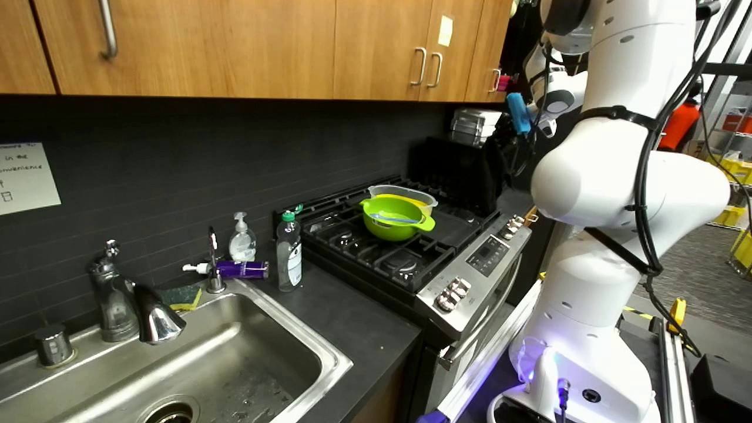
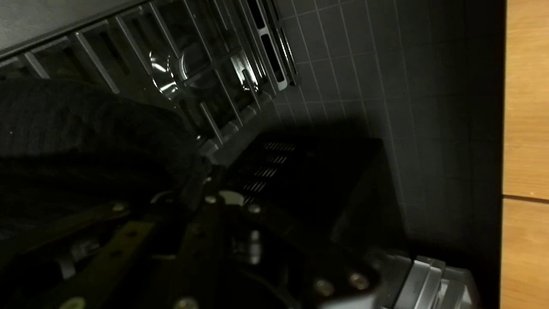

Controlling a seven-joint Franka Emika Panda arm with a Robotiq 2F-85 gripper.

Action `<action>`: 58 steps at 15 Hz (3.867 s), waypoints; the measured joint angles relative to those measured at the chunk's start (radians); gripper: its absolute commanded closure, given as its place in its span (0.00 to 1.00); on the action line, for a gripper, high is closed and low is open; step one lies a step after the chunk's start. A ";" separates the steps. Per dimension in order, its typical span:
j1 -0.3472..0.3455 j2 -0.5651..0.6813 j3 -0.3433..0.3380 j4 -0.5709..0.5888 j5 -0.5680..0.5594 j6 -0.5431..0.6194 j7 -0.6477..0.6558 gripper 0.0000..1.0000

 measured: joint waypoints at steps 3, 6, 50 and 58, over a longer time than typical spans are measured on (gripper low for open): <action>0.009 -0.005 0.003 0.000 0.000 0.017 -0.011 0.99; 0.010 0.008 0.008 0.000 0.000 0.017 -0.010 0.78; 0.073 0.169 0.019 0.001 -0.002 0.258 0.738 0.00; 0.074 0.181 0.021 0.001 -0.002 0.311 0.804 0.56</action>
